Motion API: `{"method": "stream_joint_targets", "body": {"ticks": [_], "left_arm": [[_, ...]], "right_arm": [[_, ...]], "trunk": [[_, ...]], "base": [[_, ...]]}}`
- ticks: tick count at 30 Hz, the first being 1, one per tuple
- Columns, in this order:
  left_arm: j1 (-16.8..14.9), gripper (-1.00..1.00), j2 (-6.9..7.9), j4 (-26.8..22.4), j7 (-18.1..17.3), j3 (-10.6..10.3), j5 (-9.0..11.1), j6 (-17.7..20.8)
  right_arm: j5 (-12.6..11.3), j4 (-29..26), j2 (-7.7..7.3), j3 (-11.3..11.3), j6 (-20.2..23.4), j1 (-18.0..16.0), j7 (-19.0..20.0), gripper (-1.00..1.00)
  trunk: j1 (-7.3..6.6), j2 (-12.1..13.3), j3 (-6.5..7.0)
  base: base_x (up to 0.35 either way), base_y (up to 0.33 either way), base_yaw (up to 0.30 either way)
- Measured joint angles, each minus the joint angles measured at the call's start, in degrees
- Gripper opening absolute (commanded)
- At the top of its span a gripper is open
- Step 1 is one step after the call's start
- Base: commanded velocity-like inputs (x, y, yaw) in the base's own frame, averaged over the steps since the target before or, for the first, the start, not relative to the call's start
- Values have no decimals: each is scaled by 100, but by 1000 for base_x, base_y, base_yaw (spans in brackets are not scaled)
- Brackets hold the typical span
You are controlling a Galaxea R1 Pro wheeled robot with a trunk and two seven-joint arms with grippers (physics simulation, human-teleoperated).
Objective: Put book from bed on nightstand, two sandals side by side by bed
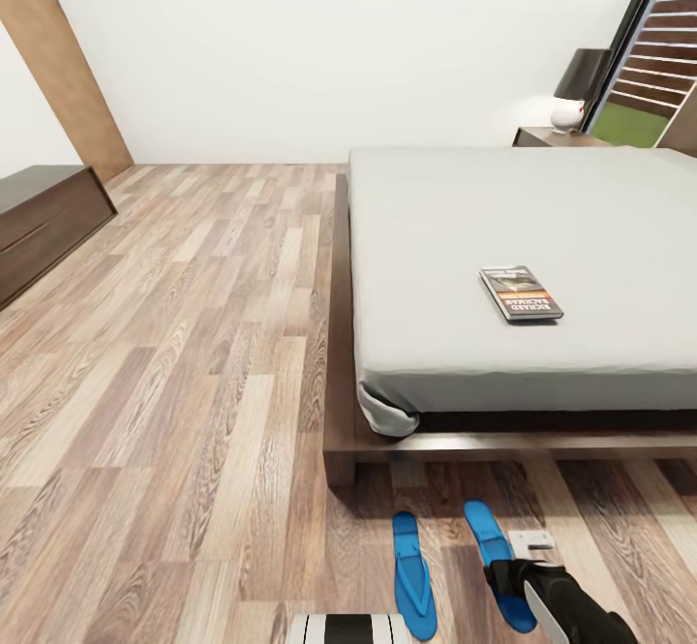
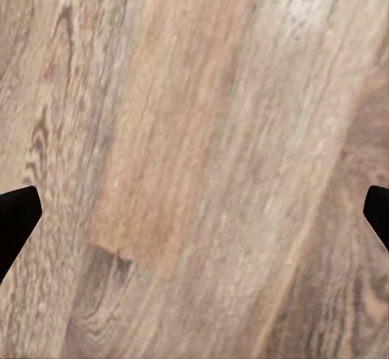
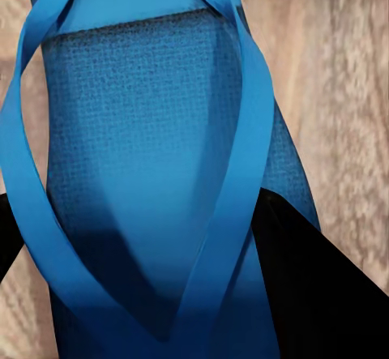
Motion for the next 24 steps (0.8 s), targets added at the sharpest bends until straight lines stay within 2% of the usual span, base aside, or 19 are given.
{"method": "stream_joint_targets", "body": {"ticks": [9, 11, 12, 14, 15, 16, 18, 19, 22, 23, 24], "left_arm": [[0, 100, 19, 5, -1, 7, 17, 384], [0, 100, 113, 109, 4, 15, 24, 433], [0, 100, 211, 189, 13, 28, 36, 452], [-1, 100, 515, 274, 90, 41, 53, 473], [0, 100, 594, 286, 135, 33, 51, 476], [3, 100, 707, 303, 270, 39, 54, 478], [18, 100, 791, 313, 469, 36, 51, 466], [40, 100, 840, 320, 707, 40, 51, 446], [64, 100, 881, 322, 1209, 40, 46, 422], [73, 100, 895, 325, 1574, 44, 73, 411], [76, 100, 899, 325, 1759, 41, 77, 403]], "right_arm": [[33, 42, 112, 6, -6, -118, 0, -100], [37, 64, 126, 7, -8, -124, 0, -100], [36, 76, 130, 7, -9, -129, 0, -100], [37, 87, 133, 7, -10, -134, 0, -100], [37, 90, 134, 7, -10, -134, 0, -100], [36, 92, 134, 7, -9, -135, 0, -100], [38, 94, 135, 8, -9, -136, 0, -100], [38, 94, 137, 7, -11, -137, 0, -100], [40, 98, 138, 7, -10, -137, 0, -100], [39, 97, 137, 7, -10, -137, 0, -100], [39, 97, 135, 7, -10, -137, 0, -100]], "trunk": [[0, 0, 0], [5, -2, -44], [8, -4, -66], [7, -4, -66], [10, -5, -88], [13, -6, -110], [18, -9, -155], [18, -9, -155], [18, -9, -155], [18, -10, -155], [18, -10, -155]], "base": [[0, 0, 0], [0, 0, 0], [0, 0, 0], [0, 0, 0], [0, 0, 0], [0, 0, 0], [0, 0, 0], [0, 0, 0], [0, 0, 0], [0, 0, 0], [0, 0, 0]]}}
